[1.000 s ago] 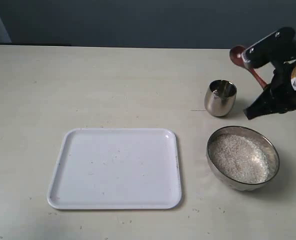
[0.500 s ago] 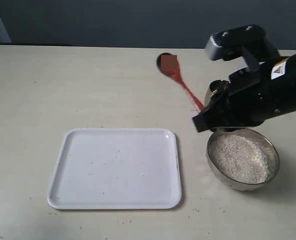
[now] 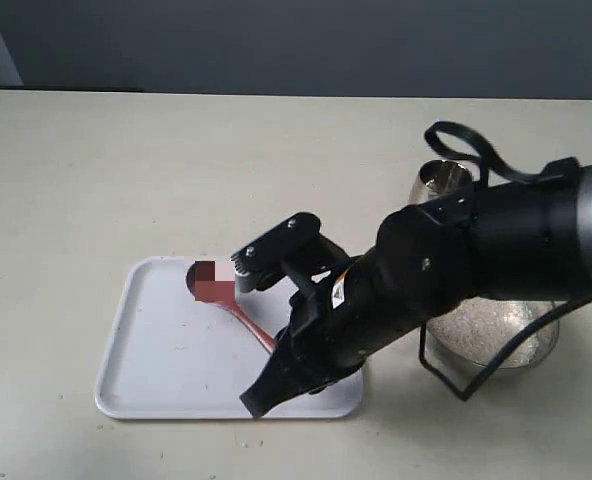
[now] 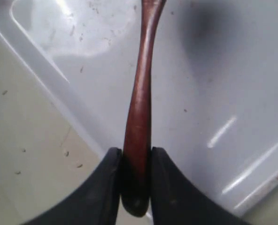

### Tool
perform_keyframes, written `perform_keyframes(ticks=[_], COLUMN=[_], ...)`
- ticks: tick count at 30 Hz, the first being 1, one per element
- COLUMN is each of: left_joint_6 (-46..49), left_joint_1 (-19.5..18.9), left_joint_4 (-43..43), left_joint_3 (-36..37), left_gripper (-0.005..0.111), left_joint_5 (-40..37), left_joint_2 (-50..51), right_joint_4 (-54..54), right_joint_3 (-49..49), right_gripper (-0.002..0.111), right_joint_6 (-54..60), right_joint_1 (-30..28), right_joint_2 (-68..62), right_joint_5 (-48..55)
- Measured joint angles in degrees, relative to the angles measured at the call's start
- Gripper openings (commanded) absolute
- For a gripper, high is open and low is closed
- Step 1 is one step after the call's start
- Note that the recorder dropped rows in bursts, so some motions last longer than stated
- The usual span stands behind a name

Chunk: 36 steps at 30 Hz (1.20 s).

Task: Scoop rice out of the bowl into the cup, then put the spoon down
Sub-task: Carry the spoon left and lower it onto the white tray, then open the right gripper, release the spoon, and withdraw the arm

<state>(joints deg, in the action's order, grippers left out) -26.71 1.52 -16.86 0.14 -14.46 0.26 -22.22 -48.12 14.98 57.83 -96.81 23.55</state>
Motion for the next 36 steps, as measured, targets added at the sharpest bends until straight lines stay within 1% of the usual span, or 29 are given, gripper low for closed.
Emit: perform_keyframes(ticks=[6,7,8,11,12,13,15,17,21,24,25,32,36], left_joint_6=[0.0,0.0,0.0,0.0,0.0,0.0,0.0,0.0,0.0,0.0,0.0,0.0,0.0], left_joint_1=[0.0,0.0,0.0,0.0,0.0,0.0,0.0,0.0,0.0,0.0,0.0,0.0,0.0], left_joint_4=[0.0,0.0,0.0,0.0,0.0,0.0,0.0,0.0,0.0,0.0,0.0,0.0,0.0], left_joint_3=[0.0,0.0,0.0,0.0,0.0,0.0,0.0,0.0,0.0,0.0,0.0,0.0,0.0], left_gripper=[0.001,0.001,0.001,0.001,0.001,0.001,0.001,0.001,0.001,0.001,0.001,0.001,0.001], left_joint_5=[0.0,0.0,0.0,0.0,0.0,0.0,0.0,0.0,0.0,0.0,0.0,0.0,0.0], left_joint_2=[0.0,0.0,0.0,0.0,0.0,0.0,0.0,0.0,0.0,0.0,0.0,0.0,0.0], right_joint_4=[-2.4,-2.5,-2.5,-2.6,-2.6,-3.0,-3.5,-3.8,-3.9,-3.9,-3.9,-3.9,-2.5], right_joint_3=[0.0,0.0,0.0,0.0,0.0,0.0,0.0,0.0,0.0,0.0,0.0,0.0,0.0], right_gripper=[-0.001,0.001,0.008,0.042,0.048,0.05,0.048,0.042,0.017,0.001,-0.001,-0.001,-0.001], right_joint_6=[-0.1,-0.1,-0.1,-0.1,-0.1,-0.1,-0.1,-0.1,-0.1,-0.1,-0.1,-2.2,-6.0], right_joint_1=[0.4,0.4,0.4,0.4,0.4,0.4,0.4,0.4,0.4,0.4,0.4,0.4,2.0], right_joint_2=[-2.9,-2.9,-2.9,-2.9,-2.9,-2.9,-2.9,-2.9,-2.5,-0.6,0.5,10.1,15.8], right_joint_5=[-2.3,-2.6,-2.8,-3.5,-3.5,-3.5,-3.5,-3.5,-3.5,-3.4,-3.1,0.9,5.0])
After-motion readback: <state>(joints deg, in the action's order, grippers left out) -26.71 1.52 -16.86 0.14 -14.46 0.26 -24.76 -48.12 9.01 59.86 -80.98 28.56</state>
